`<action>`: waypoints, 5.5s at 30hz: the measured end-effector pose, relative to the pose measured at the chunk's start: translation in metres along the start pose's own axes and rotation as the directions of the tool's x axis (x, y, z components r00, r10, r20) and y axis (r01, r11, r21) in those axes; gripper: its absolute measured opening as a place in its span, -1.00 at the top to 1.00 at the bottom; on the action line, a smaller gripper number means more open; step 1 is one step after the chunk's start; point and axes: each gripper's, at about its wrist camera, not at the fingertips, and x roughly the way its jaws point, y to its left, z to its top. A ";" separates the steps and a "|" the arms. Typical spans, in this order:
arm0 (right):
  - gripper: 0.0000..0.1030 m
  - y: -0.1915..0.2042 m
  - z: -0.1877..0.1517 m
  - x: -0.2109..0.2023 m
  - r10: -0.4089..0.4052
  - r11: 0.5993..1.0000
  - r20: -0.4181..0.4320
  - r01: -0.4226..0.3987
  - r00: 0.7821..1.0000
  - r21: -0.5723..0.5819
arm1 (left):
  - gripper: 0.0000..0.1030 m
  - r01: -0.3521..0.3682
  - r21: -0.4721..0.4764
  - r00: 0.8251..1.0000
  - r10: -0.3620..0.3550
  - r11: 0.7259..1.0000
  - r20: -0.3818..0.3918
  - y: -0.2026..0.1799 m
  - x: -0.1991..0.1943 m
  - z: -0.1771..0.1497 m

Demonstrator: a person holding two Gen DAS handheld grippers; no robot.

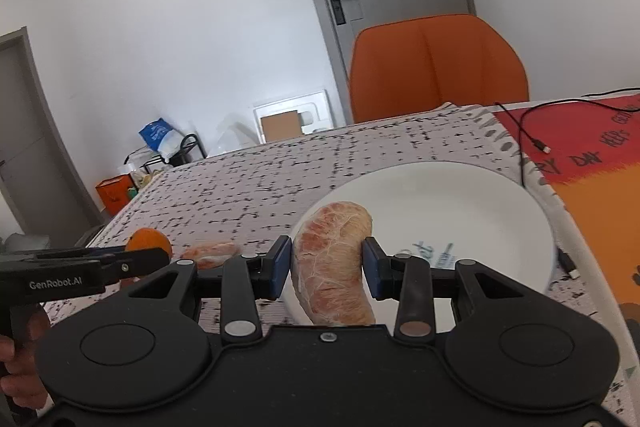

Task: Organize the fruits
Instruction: 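Carry both fruits into the white bowl and open both tools to release, then move both open tools back from the bowl to the fruit pile, then grasp an orange with the right tool while the left tool grasps the dark brown fruit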

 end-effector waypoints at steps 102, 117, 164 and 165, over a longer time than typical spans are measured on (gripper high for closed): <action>-1.00 0.050 -0.014 0.003 0.085 0.992 -0.024 -0.087 0.996 -0.088 | -0.81 -0.204 -0.121 0.978 0.198 0.972 -0.059 0.070 -0.038 -0.037; -0.33 0.084 -0.022 0.031 0.207 0.970 -0.142 -0.223 0.968 -0.101 | -0.30 -0.211 -0.172 0.977 0.202 0.962 -0.065 0.095 -0.046 -0.049; 0.35 0.090 -0.021 0.050 0.212 0.972 -0.158 -0.224 0.964 -0.064 | 0.32 -0.139 -0.190 0.990 0.130 0.972 -0.058 0.101 -0.012 -0.037; 0.35 0.090 -0.020 0.048 0.209 0.973 -0.154 -0.221 0.966 -0.065 | 0.33 -0.139 -0.190 0.990 0.129 0.972 -0.062 0.101 -0.010 -0.038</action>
